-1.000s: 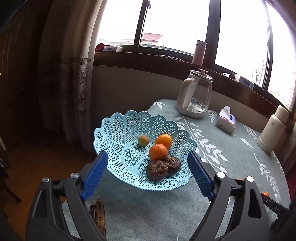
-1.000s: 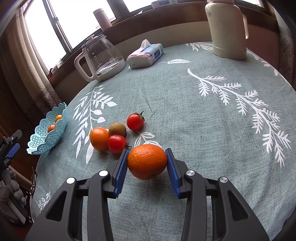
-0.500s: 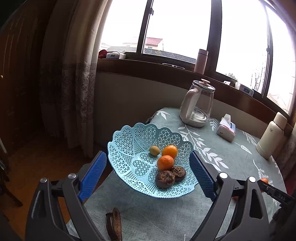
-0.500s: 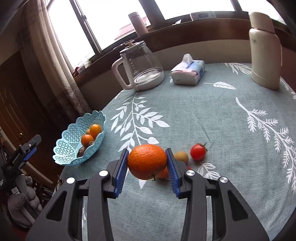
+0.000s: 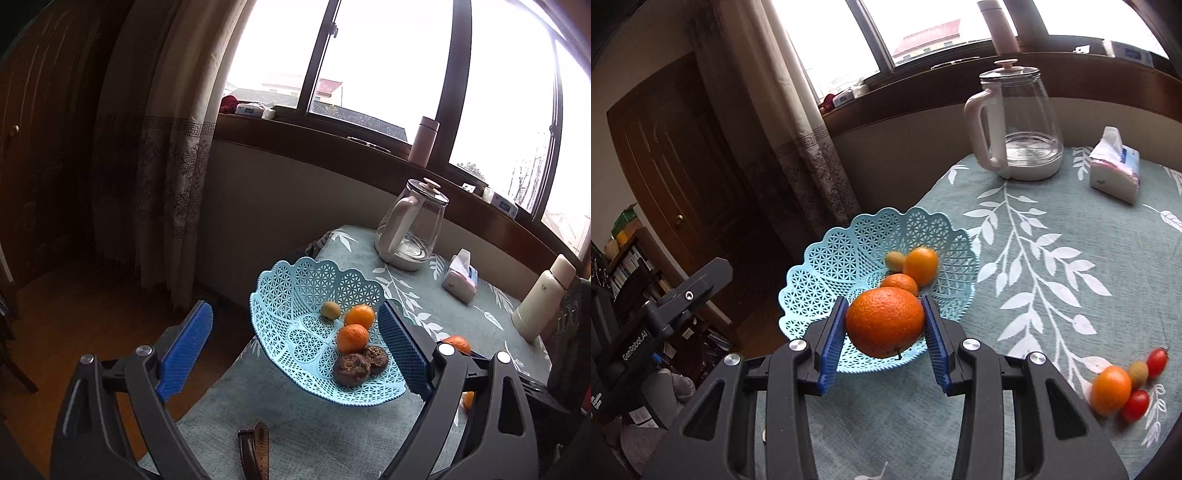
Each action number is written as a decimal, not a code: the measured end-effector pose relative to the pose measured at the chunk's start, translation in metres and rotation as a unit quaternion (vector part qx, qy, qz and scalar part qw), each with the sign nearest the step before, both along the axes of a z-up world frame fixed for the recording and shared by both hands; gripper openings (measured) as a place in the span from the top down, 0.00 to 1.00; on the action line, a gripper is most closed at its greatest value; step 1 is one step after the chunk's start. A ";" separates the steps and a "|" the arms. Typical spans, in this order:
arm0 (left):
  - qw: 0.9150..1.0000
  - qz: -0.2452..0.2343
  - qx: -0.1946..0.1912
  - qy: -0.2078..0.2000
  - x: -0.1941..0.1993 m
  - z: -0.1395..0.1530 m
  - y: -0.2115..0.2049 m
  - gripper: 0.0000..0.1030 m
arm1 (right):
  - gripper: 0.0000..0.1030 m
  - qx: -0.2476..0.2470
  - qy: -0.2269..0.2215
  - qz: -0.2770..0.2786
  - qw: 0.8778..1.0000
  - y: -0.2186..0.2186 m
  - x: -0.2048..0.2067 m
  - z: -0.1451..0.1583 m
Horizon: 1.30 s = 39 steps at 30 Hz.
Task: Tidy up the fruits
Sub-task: 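Carry the large orange into the blue basket and open the right tool, then move the open right tool back to the red cherry tomatoes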
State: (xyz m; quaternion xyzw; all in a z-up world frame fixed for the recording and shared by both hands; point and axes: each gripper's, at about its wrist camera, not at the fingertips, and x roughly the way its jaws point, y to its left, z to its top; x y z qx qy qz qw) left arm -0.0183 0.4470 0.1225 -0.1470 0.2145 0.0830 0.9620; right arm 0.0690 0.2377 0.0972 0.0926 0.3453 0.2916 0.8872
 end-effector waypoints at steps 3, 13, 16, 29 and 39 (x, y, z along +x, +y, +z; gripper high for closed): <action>1.000 0.000 -0.004 0.002 0.000 -0.001 0.003 0.10 | 0.60 -0.004 0.015 0.018 1.000 0.025 0.008 -0.008; 1.000 0.014 -0.023 -0.005 -0.003 0.001 0.015 0.05 | 0.49 0.009 0.034 0.024 0.999 0.042 0.016 -0.018; 1.000 0.013 -0.022 -0.004 -0.003 0.002 0.014 0.05 | 0.49 0.015 0.027 0.011 0.999 0.029 0.012 -0.014; 1.000 -0.006 -0.019 -0.020 -0.012 0.011 -0.002 0.03 | 0.48 0.020 0.012 -0.034 0.999 -0.007 -0.019 -0.015; 0.999 -0.023 -0.027 -0.022 -0.013 0.012 -0.014 0.03 | 0.44 0.025 0.022 -0.091 0.995 -0.051 -0.032 -0.027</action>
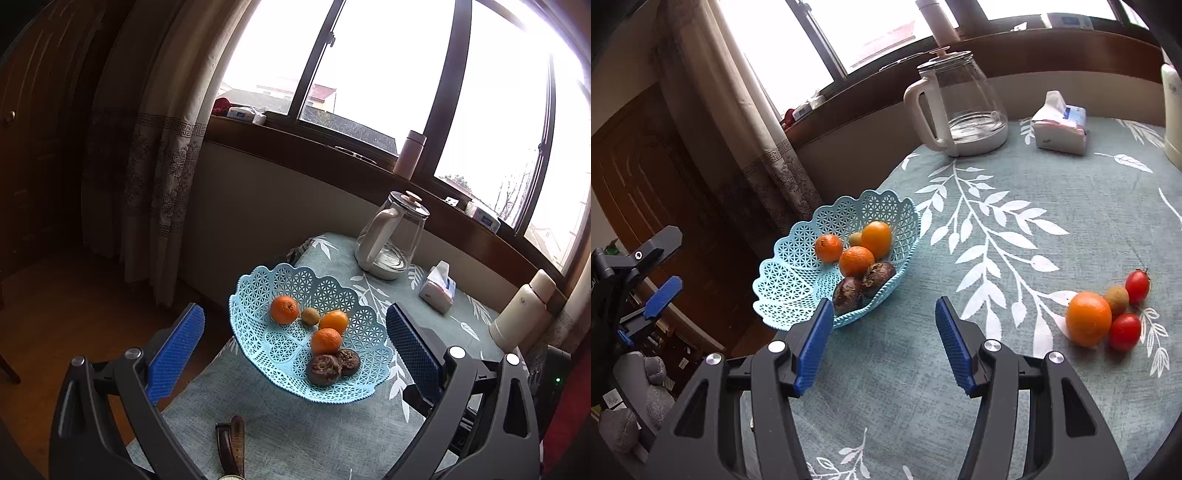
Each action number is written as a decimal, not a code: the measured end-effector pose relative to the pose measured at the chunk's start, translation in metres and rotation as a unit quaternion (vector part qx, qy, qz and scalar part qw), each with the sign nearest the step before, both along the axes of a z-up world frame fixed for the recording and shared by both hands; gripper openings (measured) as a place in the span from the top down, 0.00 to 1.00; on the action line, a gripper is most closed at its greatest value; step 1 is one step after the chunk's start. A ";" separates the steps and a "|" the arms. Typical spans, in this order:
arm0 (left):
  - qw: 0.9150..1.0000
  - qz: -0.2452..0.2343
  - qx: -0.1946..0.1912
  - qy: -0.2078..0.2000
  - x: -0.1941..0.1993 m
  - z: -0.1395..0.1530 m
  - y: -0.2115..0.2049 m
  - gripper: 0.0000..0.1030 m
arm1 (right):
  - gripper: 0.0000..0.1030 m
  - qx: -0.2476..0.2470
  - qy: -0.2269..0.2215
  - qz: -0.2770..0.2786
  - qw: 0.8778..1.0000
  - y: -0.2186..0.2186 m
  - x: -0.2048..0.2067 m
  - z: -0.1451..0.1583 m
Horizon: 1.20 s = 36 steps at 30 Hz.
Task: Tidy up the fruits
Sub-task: 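Move the open right tool back to the red cherry tomatoes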
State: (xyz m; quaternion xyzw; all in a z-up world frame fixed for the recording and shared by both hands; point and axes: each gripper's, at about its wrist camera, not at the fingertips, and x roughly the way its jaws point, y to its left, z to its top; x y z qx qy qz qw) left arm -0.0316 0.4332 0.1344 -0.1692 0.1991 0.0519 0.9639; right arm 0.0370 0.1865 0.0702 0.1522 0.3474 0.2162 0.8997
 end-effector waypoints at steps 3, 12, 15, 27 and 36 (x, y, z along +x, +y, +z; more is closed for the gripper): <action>1.000 -0.008 0.002 0.001 0.000 0.000 -0.006 0.03 | 0.44 -0.003 0.002 -0.016 1.000 -0.015 -0.004 -0.003; 0.999 -0.031 0.009 0.010 0.004 -0.004 -0.023 0.03 | 0.44 -0.021 0.015 -0.074 0.997 -0.071 -0.013 -0.017; 0.999 -0.041 0.013 0.015 0.006 -0.007 -0.030 0.03 | 0.44 -0.024 0.020 -0.100 0.995 -0.093 -0.016 -0.021; 0.996 -0.077 0.028 0.040 0.015 -0.021 -0.056 0.03 | 0.44 -0.058 0.045 -0.145 0.987 -0.141 -0.012 -0.041; 0.992 -0.103 0.040 0.061 0.023 -0.033 -0.075 0.03 | 0.52 -0.101 0.057 -0.118 0.986 -0.132 0.006 -0.048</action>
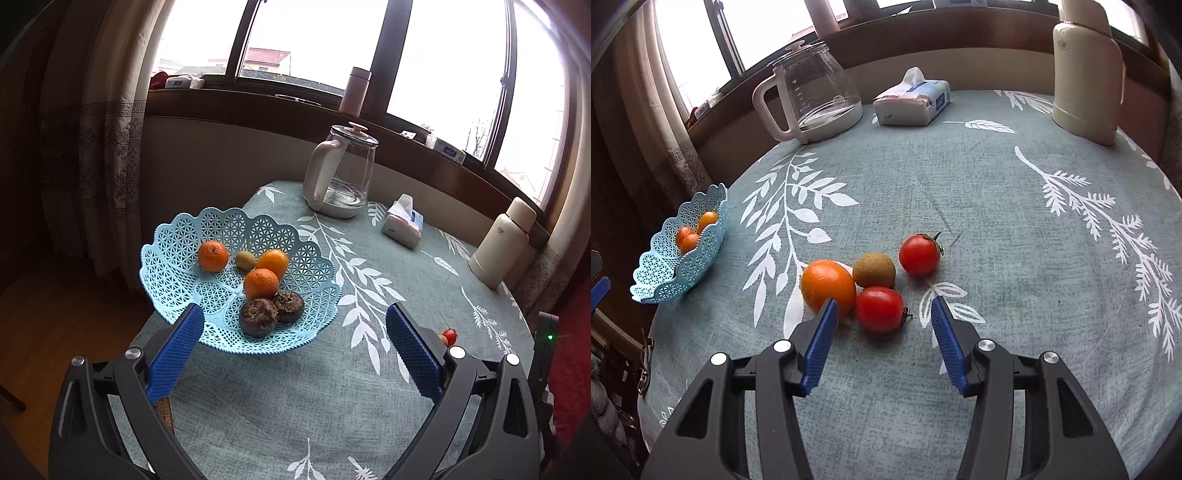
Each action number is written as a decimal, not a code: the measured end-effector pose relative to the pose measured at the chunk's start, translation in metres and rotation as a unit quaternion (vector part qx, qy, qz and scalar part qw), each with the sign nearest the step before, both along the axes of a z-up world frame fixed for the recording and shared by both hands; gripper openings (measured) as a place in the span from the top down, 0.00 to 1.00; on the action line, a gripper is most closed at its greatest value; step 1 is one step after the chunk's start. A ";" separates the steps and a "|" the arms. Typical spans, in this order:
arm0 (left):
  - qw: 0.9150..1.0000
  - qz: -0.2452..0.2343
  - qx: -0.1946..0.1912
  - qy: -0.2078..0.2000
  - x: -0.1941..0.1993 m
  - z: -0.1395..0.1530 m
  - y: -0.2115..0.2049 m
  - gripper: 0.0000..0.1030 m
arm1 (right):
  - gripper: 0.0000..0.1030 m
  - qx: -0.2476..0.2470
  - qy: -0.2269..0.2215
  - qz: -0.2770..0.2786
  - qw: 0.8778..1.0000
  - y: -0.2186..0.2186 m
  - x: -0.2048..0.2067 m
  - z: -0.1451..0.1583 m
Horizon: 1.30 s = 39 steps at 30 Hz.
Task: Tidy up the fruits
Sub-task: 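Move the open right tool back to the red cherry tomatoes, then close the right tool on a red cherry tomato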
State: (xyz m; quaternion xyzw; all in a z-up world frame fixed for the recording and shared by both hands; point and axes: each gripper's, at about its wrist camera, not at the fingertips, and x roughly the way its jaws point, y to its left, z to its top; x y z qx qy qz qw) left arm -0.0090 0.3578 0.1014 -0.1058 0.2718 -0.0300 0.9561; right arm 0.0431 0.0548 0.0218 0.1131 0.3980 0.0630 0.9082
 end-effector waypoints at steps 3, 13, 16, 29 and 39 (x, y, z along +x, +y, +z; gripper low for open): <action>1.000 -0.007 0.004 0.006 0.002 -0.004 -0.006 0.03 | 0.57 0.023 0.002 0.013 1.000 -0.004 0.007 -0.002; 0.999 -0.026 0.015 0.031 0.011 -0.021 -0.024 0.03 | 0.64 0.053 0.013 0.020 0.998 -0.010 0.011 -0.010; 0.999 -0.034 0.015 0.039 0.014 -0.026 -0.033 0.03 | 0.66 0.051 0.013 0.024 0.998 -0.008 0.012 -0.011; 0.993 -0.080 0.051 0.063 0.032 -0.044 -0.089 0.03 | 0.68 0.058 -0.022 0.001 0.998 -0.022 -0.001 0.000; 0.981 -0.146 0.105 0.076 0.053 -0.068 -0.144 0.03 | 0.68 0.083 -0.026 -0.048 0.995 -0.049 -0.004 0.000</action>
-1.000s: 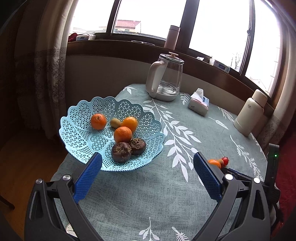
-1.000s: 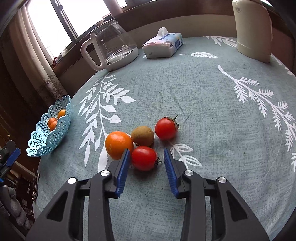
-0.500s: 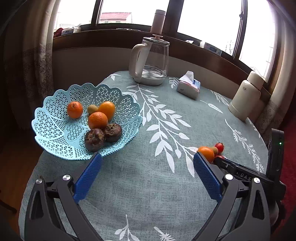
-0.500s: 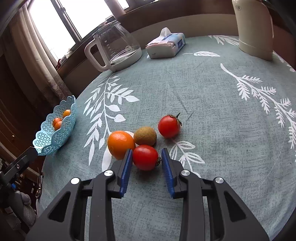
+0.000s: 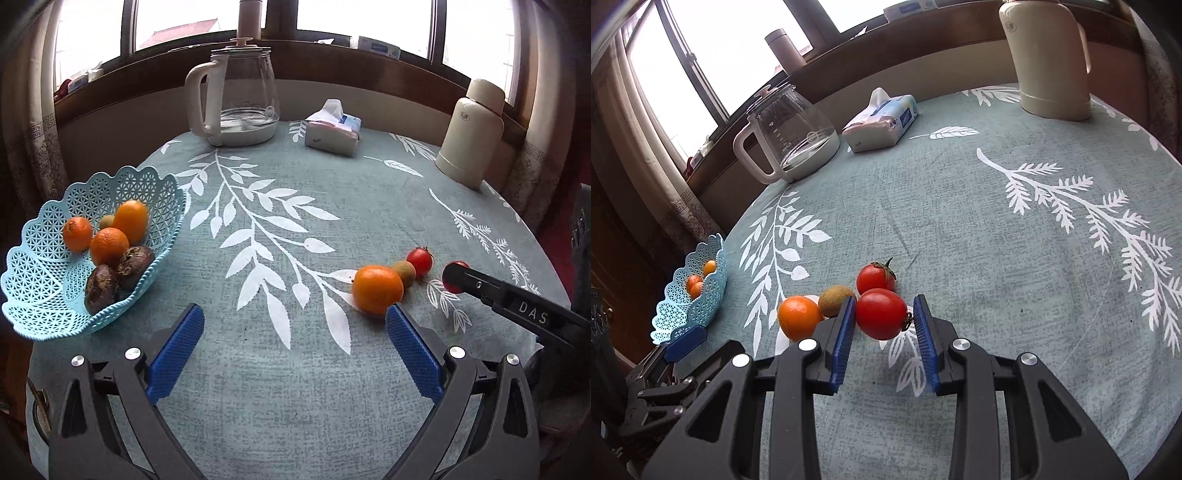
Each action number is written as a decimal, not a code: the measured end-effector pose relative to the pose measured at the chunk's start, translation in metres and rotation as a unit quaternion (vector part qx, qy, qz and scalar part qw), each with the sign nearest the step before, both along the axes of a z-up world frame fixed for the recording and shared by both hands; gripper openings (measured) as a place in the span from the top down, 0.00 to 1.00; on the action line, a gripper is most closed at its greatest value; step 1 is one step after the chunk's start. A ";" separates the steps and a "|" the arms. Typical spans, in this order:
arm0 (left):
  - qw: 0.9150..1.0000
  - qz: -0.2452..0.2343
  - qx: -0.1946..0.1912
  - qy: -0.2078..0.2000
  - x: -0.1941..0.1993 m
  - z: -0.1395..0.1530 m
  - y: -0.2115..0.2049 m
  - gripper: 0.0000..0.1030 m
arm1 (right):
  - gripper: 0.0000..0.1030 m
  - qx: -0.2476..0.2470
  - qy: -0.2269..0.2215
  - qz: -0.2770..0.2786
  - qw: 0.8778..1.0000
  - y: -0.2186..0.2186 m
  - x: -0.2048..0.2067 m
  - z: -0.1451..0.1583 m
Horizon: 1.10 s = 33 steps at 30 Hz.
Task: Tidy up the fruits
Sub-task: 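Close the right tool on a red cherry tomato, then grasp and lift the small orange with the left tool while the right tool holds the tomato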
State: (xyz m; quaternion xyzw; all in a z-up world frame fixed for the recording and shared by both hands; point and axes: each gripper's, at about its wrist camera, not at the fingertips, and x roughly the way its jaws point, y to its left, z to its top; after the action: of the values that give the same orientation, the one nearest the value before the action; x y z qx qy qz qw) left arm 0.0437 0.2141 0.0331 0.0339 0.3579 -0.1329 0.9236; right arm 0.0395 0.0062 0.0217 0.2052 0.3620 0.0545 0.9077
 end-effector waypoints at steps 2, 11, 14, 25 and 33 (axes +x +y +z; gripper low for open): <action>1.000 -0.021 0.012 0.003 0.004 -0.006 -0.012 0.06 | 0.68 -0.002 0.001 0.001 1.000 0.001 -0.001 -0.001; 0.997 -0.069 0.026 0.026 0.024 -0.020 -0.045 0.27 | 0.68 0.003 0.010 0.000 1.000 0.002 0.000 -0.004; 0.995 -0.083 0.028 0.038 0.030 -0.025 -0.053 0.41 | 0.68 0.004 0.009 0.002 1.000 0.003 0.000 -0.004; 0.995 -0.092 0.023 0.026 0.027 -0.026 -0.056 0.57 | 0.68 0.010 0.010 0.005 1.000 0.004 0.000 -0.005; 0.997 -0.076 0.010 0.018 0.020 -0.023 -0.047 0.57 | 0.68 0.013 0.009 0.004 1.000 0.003 0.000 -0.004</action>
State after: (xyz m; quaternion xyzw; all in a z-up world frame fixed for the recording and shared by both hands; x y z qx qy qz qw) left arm 0.0637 0.1670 0.0102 0.0681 0.3721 -0.1997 0.9039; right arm 0.0392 0.0094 0.0174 0.2155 0.3702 0.0610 0.9015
